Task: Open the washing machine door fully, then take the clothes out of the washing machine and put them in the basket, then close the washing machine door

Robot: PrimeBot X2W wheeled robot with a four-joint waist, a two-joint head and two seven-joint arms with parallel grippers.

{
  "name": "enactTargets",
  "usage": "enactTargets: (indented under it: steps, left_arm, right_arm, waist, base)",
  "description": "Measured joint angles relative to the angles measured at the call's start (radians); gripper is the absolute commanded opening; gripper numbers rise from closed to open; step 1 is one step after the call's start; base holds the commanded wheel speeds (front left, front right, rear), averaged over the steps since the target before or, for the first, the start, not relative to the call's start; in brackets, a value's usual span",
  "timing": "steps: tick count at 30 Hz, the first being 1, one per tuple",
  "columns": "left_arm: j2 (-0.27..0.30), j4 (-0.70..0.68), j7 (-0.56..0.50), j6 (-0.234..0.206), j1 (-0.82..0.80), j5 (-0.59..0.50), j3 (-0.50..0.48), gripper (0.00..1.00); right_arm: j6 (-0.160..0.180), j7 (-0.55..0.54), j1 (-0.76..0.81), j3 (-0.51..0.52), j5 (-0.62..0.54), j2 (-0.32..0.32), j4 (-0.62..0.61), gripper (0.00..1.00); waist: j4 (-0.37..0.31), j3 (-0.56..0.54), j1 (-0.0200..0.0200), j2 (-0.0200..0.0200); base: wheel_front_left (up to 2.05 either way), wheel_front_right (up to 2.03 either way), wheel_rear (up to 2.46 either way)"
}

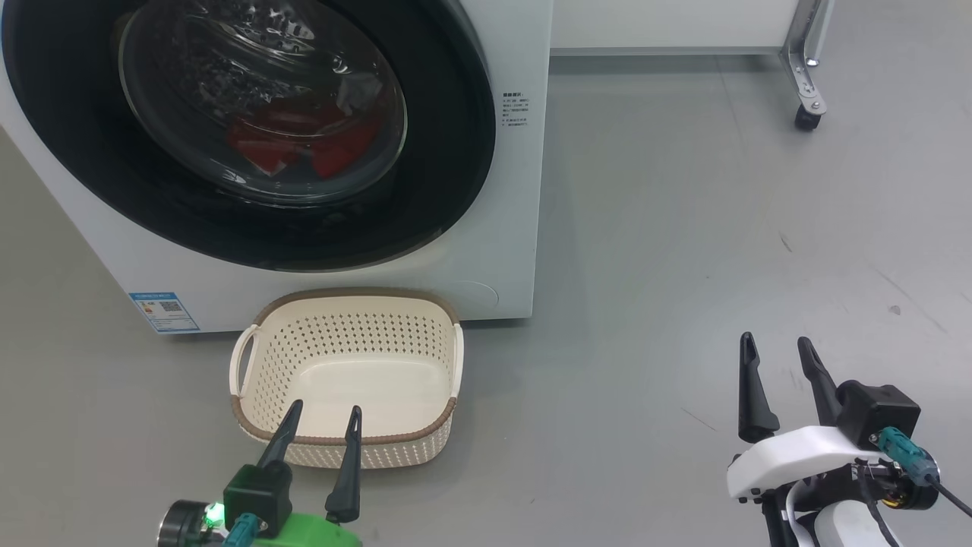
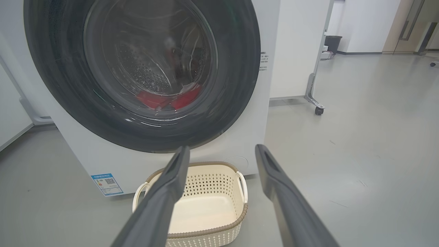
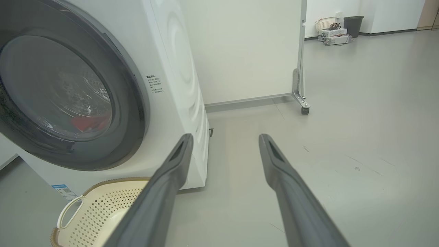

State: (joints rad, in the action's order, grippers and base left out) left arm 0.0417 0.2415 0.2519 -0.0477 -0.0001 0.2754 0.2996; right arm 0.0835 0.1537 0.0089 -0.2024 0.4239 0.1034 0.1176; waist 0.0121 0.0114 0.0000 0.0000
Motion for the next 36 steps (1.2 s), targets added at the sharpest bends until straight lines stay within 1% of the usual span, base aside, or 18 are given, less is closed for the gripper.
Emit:
enactTargets:
  steps: [2,4,20,23,36]
  left_arm:
    - [0.000,0.007,0.000,-0.001,-0.001,0.003,0.003,1.00]
    - [0.000,0.013,0.000,-0.002,-0.002,0.006,0.007,1.00]
    - [0.000,0.044,0.000,-0.019,-0.021,0.005,0.024,1.00]
    - [0.000,0.048,0.000,-0.019,-0.022,0.005,0.025,1.00]
    - [0.000,0.057,0.000,-0.028,-0.032,0.006,0.031,1.00]
  right_arm:
    - [0.000,-0.001,0.000,0.000,-0.004,0.000,0.005,1.00]
    - [0.007,-0.007,0.000,-0.001,-0.004,-0.001,0.007,1.00]
    - [0.009,-0.009,-0.001,-0.002,-0.012,-0.004,0.024,1.00]
    - [0.016,-0.009,-0.001,-0.003,-0.012,-0.006,0.026,1.00]
    - [0.016,-0.009,-0.002,-0.005,-0.015,-0.007,0.034,1.00]
  waist:
    - [0.000,-0.001,0.0000,0.0000]
    - [-0.001,-0.002,0.0000,0.0000]
    - [-0.001,-0.007,0.0000,0.0000]
    - [-0.002,-0.008,0.0000,0.0000]
    - [-0.004,-0.009,0.0000,0.0000]
  base:
    - [0.00,0.00,0.00]
    - [0.00,0.00,0.00]
    - [0.00,0.00,0.00]
    - [0.00,0.00,0.00]
    - [0.00,0.00,0.00]
